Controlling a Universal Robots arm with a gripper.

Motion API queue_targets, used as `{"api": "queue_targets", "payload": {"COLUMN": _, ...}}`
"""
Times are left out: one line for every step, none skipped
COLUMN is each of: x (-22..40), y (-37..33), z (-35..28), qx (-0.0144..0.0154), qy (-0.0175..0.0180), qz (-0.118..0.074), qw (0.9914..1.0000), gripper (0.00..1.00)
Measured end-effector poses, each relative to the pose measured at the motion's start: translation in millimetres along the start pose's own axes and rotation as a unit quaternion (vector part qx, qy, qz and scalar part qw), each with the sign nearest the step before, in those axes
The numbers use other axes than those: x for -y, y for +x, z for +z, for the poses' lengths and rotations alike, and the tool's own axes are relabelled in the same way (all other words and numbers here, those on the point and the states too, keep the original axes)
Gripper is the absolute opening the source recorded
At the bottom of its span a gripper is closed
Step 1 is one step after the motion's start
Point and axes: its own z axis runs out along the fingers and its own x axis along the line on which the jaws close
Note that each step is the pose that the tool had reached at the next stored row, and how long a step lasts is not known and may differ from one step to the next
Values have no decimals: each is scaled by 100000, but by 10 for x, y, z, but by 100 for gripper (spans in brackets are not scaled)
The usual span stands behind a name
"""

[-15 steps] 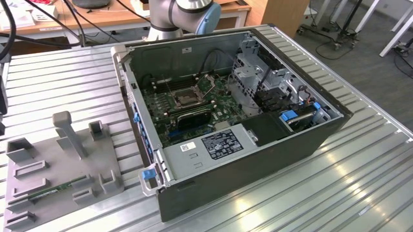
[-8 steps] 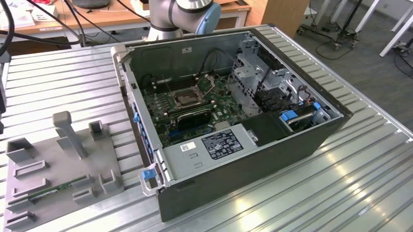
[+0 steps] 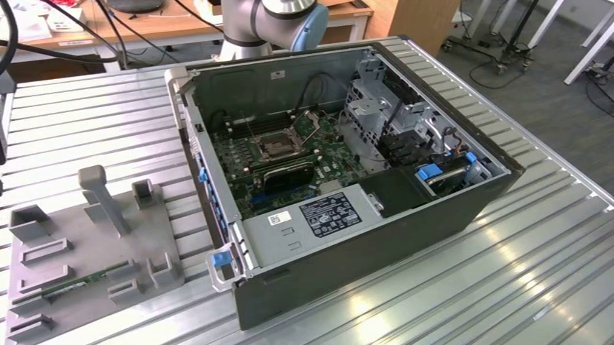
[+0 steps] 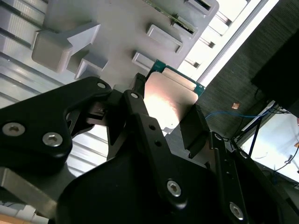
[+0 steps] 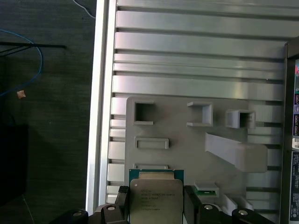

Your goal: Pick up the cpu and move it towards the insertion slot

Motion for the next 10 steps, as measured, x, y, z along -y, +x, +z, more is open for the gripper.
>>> {"api": "queue_targets", "payload": {"x": 0, "y": 0, "z": -5, "qx": 5, "qy": -3, "qz": -1, "qw": 100000, "gripper": 55}}
{"api": "queue_targets", "payload": {"x": 0, "y": 0, "z": -5, "qx": 9, "qy": -4, "qz": 0, "qw": 100000, "gripper": 55}}
{"api": "queue_targets", "payload": {"x": 0, "y": 0, "z": -7, "qx": -1, "qy": 0, "qz": 0, "qw": 100000, "gripper": 55}}
{"api": "queue_targets", "payload": {"x": 0, "y": 0, "z": -7, "qx": -1, "qy": 0, "qz": 1, "qw": 100000, "gripper": 55}}
{"api": "queue_targets", "payload": {"x": 0, "y": 0, "z": -7, "qx": 0, "qy": 1, "qz": -1, "qw": 100000, "gripper": 55}}
{"api": "queue_targets", "payload": {"x": 0, "y": 0, "z": -9, "qx": -3, "qy": 2, "qz": 0, "qw": 100000, "gripper": 55}}
{"api": "queue_targets", "payload": {"x": 0, "y": 0, "z": -12, "qx": -9, "qy": 5, "qz": 0, "qw": 100000, "gripper": 55}}
{"api": "queue_targets", "payload": {"x": 0, "y": 0, "z": -17, "qx": -13, "qy": 7, "qz": 0, "qw": 100000, "gripper": 55}}
{"api": "queue_targets", "payload": {"x": 0, "y": 0, "z": -20, "qx": -6, "qy": 3, "qz": 0, "qw": 100000, "gripper": 55}}
{"api": "queue_targets", "payload": {"x": 0, "y": 0, "z": -25, "qx": -3, "qy": 3, "qz": 1, "qw": 100000, "gripper": 55}}
